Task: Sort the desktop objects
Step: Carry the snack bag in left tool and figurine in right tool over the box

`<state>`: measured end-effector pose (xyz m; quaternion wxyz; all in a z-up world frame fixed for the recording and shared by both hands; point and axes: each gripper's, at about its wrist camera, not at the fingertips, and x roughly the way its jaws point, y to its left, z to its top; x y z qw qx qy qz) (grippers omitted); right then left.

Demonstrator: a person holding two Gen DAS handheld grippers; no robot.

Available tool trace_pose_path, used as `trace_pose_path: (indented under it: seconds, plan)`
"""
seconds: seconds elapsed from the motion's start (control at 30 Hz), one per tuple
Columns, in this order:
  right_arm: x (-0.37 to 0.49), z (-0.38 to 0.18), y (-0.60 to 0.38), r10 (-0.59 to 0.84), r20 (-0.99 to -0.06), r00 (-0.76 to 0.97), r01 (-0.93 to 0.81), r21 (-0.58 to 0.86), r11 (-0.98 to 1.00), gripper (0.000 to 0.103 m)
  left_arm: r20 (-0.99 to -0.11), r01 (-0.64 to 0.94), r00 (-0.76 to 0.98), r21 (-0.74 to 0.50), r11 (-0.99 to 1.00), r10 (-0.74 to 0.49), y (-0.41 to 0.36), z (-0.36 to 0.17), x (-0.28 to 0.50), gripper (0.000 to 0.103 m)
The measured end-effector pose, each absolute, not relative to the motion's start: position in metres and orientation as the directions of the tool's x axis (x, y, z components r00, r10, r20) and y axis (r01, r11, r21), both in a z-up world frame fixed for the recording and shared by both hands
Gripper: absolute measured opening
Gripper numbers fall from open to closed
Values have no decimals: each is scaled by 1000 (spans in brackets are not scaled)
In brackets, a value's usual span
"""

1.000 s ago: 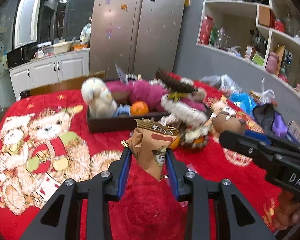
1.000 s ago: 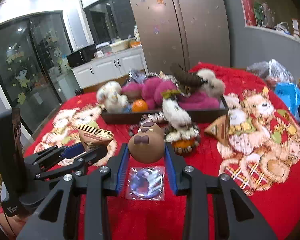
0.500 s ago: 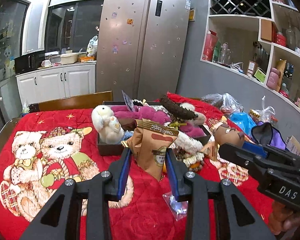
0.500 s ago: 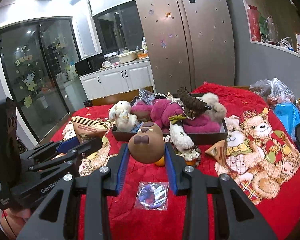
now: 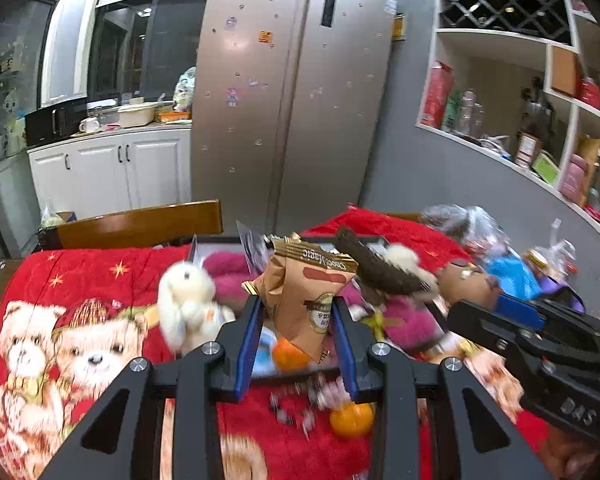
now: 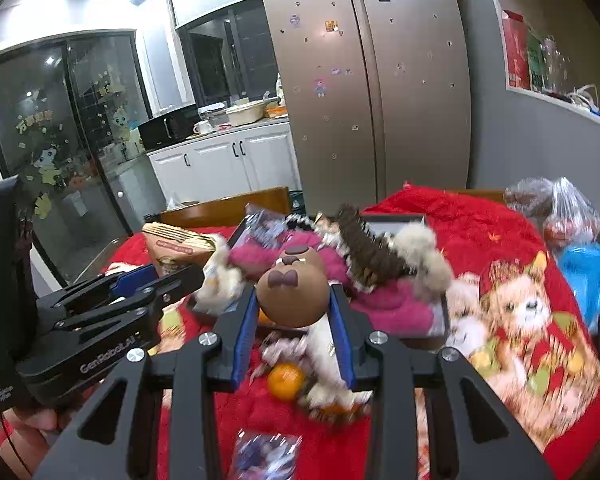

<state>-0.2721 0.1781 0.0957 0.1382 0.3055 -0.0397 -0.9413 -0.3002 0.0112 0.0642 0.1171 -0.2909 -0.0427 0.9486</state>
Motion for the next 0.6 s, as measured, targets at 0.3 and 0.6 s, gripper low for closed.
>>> trace_pose_path:
  seconds: [0.3, 0.6]
  plan:
    - [-351, 86, 198, -273, -570, -775, 197, 193, -961, 36, -590, -158, -772, -179, -971, 234, 13, 46, -371, 35]
    - [-386, 51, 192, -337, -609, -718, 224, 256, -940, 36, -617, -161, -759, -131, -978, 207, 14, 33, -382, 35]
